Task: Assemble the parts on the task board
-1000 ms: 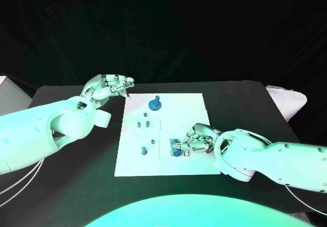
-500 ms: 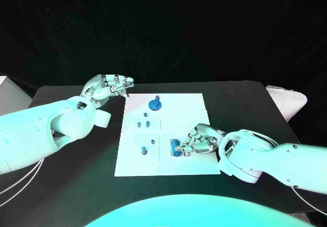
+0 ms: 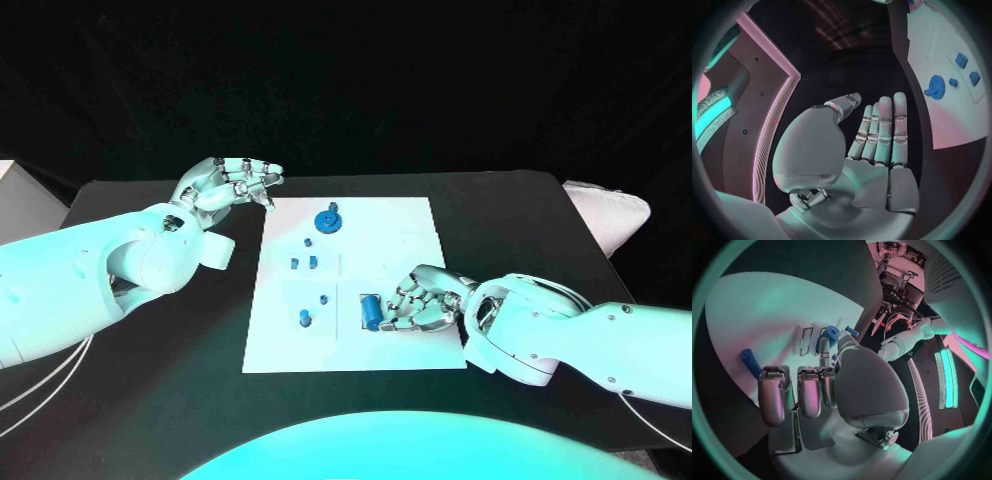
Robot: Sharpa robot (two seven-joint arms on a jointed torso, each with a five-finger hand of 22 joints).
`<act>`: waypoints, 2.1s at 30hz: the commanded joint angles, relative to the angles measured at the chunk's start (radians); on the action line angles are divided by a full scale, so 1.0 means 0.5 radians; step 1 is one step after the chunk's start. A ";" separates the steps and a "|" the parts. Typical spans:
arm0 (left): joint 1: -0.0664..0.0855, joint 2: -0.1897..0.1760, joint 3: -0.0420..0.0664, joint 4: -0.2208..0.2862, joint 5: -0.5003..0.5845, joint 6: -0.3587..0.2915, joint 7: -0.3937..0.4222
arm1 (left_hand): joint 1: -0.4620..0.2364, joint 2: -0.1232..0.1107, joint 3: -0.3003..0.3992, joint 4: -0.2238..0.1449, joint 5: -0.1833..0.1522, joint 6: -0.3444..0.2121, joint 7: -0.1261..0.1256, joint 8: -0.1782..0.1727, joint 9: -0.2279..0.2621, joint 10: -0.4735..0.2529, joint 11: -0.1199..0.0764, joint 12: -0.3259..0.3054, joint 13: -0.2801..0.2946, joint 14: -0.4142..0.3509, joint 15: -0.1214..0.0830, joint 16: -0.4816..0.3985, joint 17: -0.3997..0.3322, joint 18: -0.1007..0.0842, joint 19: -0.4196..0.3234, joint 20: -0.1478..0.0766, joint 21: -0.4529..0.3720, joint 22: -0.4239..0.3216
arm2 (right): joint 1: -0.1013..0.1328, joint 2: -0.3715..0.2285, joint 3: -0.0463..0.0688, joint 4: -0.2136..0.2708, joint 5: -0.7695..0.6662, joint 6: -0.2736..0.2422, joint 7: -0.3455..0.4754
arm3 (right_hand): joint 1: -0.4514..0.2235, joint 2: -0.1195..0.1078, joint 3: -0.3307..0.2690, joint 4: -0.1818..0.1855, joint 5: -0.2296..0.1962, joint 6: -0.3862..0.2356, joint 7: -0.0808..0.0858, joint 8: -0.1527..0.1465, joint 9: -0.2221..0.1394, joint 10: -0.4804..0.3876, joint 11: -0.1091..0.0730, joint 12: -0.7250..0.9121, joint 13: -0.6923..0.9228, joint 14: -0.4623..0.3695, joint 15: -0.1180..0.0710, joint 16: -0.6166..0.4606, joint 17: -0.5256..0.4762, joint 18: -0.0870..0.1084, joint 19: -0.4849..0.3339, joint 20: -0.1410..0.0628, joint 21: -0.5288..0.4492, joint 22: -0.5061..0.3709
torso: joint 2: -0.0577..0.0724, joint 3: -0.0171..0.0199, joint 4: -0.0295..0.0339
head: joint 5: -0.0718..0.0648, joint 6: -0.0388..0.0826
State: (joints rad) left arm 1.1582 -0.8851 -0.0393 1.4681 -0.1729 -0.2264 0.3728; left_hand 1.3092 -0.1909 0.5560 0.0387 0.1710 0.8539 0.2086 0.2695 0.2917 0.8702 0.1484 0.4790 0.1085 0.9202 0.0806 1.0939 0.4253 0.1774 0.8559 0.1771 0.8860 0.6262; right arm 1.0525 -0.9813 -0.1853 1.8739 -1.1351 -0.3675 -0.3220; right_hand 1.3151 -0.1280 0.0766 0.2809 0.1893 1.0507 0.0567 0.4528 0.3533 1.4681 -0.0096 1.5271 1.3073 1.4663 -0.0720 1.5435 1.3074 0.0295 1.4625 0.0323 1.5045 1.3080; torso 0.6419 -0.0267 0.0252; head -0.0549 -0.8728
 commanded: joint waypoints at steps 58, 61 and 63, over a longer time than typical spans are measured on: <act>0.000 0.000 0.001 0.006 0.004 0.032 -0.002 | 0.015 0.011 -0.014 0.008 -0.003 -0.015 -0.005 0.013 -0.003 -0.022 0.002 0.011 -0.003 -0.008 0.001 -0.006 -0.003 0.013 0.018 0.000 -0.014 -0.005 | -0.014 0.151 0.000 -0.154 -0.087 0.049 -0.116 | -0.221 0.031 0.107 0.022 0.105 0.012 0.010 -0.014 -0.044 0.160 -0.005 -0.001 0.476 0.182 -0.009 0.004 0.399 -0.030 0.185 -0.007 -0.022 0.487 | 0.000 -0.0004 -0.002 | 0.001 0.000; 0.000 0.000 0.001 0.006 0.004 0.032 -0.002 | 0.017 0.012 -0.014 0.008 -0.003 -0.015 -0.004 0.013 -0.004 -0.022 0.002 0.012 -0.003 -0.008 0.001 -0.006 -0.003 0.013 0.018 0.000 -0.014 -0.006 | -0.014 0.147 0.000 -0.151 -0.084 0.041 -0.109 | -0.248 0.029 0.106 0.022 0.117 0.012 0.010 -0.011 -0.044 0.161 -0.005 -0.001 0.476 0.182 -0.009 0.004 0.399 -0.030 0.185 -0.007 -0.021 0.487 | 0.000 -0.0009 -0.001 | 0.002 0.000; 0.000 0.000 0.001 0.006 0.004 0.032 -0.003 | 0.017 0.012 -0.014 0.008 -0.003 -0.015 -0.004 0.013 -0.004 -0.022 0.002 0.012 -0.003 -0.008 0.001 -0.006 -0.003 0.013 0.018 0.000 -0.014 -0.006 | -0.014 0.143 0.000 -0.148 -0.081 0.038 -0.101 | -0.256 0.015 0.103 0.019 0.122 0.011 0.009 -0.010 -0.044 0.161 -0.005 0.000 0.477 0.183 -0.009 0.004 0.400 -0.030 0.185 -0.007 -0.022 0.487 | -0.001 -0.0009 0.000 | 0.002 0.000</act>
State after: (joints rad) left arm 1.1581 -0.8860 -0.0394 1.4690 -0.1731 -0.2254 0.3677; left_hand 1.3134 -0.1867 0.5533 0.0414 0.1710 0.8540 0.2085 0.2695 0.2912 0.8668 0.1518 0.4790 0.1079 0.9202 0.0805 1.0940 0.4253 0.1774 0.8559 0.1771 0.8848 0.6249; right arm 1.0459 -0.9077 -0.1861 1.7993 -1.1711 -0.3363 -0.3805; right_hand 1.1935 -0.1171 0.1261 0.2922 0.2462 1.0544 0.0604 0.4486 0.3322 1.4681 -0.0095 1.5271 1.3075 1.4663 -0.0719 1.5434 1.3079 0.0295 1.4661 0.0289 1.4948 1.3073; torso 0.6417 -0.0267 0.0246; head -0.0544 -0.8727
